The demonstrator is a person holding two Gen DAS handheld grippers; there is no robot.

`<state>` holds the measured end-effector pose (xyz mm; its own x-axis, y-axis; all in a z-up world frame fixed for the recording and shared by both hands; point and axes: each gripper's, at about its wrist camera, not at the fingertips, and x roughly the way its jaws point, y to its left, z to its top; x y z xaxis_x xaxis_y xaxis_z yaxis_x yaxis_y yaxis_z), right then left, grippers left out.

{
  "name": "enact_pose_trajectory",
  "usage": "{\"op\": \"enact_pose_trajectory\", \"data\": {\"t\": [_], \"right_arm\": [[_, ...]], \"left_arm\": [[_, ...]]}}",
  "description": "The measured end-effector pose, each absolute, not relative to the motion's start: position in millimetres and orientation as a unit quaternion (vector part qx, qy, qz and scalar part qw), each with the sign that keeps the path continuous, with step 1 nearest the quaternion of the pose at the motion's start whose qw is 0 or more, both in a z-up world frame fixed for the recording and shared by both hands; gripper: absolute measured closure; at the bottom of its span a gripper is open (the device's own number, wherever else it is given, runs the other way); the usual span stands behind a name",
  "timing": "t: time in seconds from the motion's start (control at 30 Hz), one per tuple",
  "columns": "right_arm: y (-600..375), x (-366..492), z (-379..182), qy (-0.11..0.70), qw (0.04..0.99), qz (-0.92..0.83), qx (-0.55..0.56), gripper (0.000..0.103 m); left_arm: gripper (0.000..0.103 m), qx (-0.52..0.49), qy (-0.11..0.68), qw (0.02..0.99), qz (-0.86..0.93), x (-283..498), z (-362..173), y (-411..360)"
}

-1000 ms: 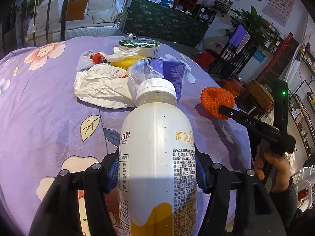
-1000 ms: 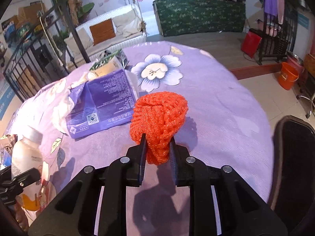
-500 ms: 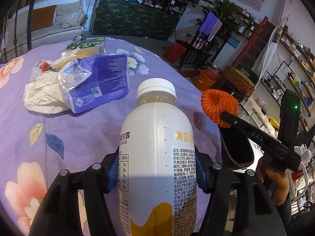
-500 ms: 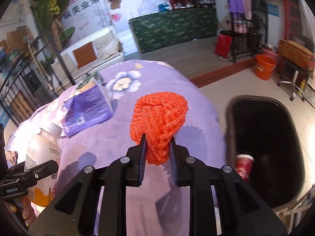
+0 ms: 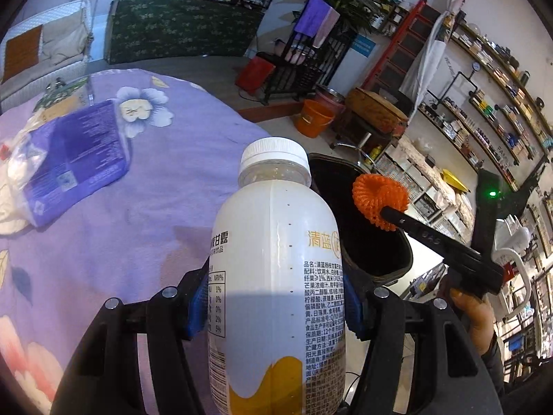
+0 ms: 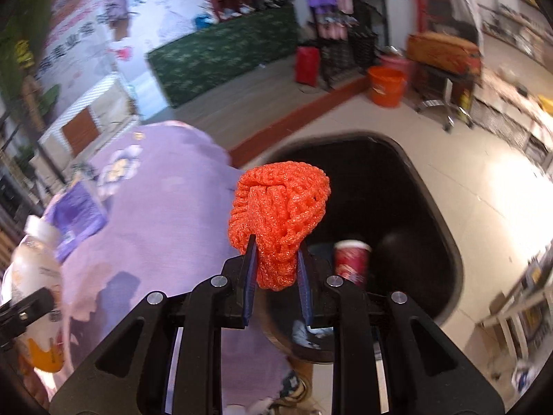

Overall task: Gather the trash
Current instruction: 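Carry the orange mesh over the bin and release it from the right tool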

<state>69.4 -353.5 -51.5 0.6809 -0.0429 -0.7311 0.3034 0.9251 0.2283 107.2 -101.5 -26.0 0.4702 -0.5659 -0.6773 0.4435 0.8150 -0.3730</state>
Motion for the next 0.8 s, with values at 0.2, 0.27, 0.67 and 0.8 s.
{"op": "enact_pose_trajectory", "data": {"t": [0.2,0.27,0.67,0.8], "right_arm": [[-390,82,-87,0.422,0.873,-0.126,0.208,0.081],[-397,87,-97,0.434,0.865,-0.129,0.217,0.079],[-408,88,-115,0.439,0.857,-0.159,0.219,0.051],[-415,74,-96,0.415,0.867,-0.177,0.211,0.047]], "left_arm": [[0.043,-0.055,0.425,0.842,-0.327,110,-30,-130],[0.043,-0.048,0.426,0.839,-0.335,110,-31,-139],[0.043,-0.019,0.437,0.819,-0.371,112,-32,-174],[0.043,-0.014,0.449,0.806,-0.384,116,-36,-192]]}}
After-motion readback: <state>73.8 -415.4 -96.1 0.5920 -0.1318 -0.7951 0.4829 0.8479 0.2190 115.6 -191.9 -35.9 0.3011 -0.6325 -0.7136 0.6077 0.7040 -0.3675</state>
